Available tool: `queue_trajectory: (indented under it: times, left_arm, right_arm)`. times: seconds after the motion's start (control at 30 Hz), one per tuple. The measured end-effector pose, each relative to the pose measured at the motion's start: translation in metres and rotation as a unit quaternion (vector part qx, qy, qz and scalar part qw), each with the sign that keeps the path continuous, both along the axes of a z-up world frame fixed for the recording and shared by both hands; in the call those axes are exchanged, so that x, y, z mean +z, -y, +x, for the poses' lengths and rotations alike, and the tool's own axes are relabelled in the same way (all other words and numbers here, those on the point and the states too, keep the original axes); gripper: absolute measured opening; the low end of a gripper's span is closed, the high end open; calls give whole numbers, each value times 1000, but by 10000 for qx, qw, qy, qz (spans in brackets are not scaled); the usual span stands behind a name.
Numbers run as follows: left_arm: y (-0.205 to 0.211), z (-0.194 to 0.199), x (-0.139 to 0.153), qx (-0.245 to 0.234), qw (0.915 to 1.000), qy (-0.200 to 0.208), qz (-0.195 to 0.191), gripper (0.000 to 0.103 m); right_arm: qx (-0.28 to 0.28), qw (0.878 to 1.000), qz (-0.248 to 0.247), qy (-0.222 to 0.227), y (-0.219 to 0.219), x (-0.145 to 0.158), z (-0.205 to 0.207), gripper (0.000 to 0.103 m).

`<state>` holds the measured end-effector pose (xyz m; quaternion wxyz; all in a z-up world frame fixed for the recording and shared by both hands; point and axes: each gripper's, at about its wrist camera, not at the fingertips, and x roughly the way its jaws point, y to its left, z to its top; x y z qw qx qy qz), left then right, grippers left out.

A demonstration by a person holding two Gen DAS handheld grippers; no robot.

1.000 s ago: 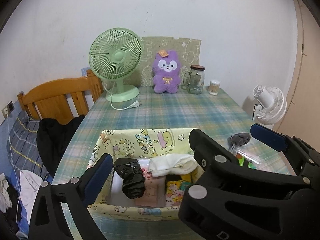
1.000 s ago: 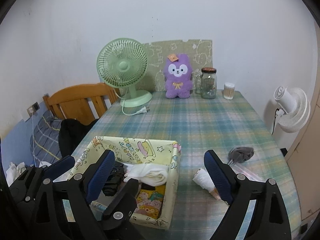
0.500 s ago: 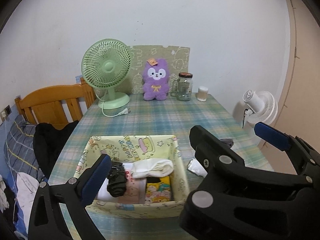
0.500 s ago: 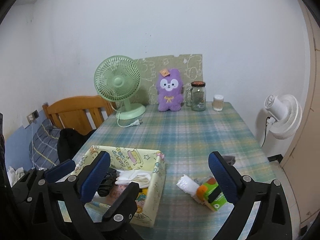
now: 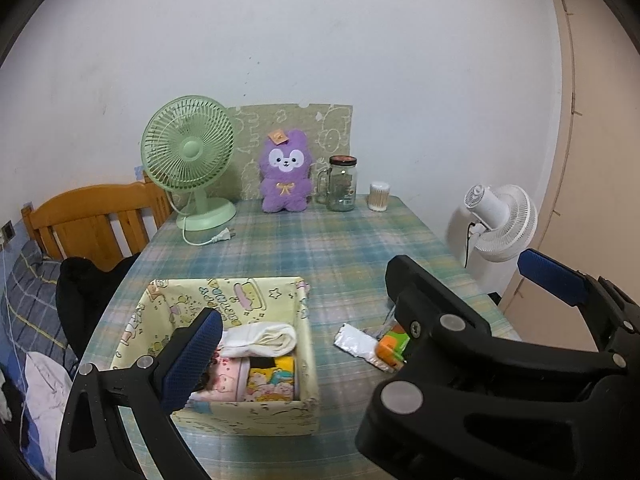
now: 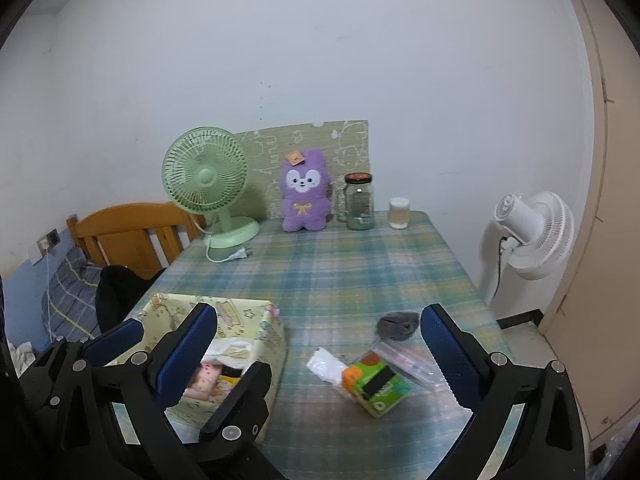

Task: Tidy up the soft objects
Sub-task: 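Move left gripper to the green tissue pack while right gripper approaches the straw bag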

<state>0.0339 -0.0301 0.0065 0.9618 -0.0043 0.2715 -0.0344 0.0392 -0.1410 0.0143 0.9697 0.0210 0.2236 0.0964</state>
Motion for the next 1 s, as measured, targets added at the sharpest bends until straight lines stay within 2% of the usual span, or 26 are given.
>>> queue_trajectory:
  times: [0.2, 0.4, 1.0]
  left_arm:
    - [17, 0, -5, -91, 10000, 9, 16, 103]
    - [36, -2, -13, -211, 9998, 31, 55, 103]
    - [74, 12, -58, -435, 9980, -452, 109, 103]
  right_arm:
    - [-142, 9999, 49, 78, 19, -5, -5, 103]
    - [-52, 9999, 122, 43, 37, -14, -6, 103]
    - [-238, 9992, 73, -326, 75, -62, 5, 103]
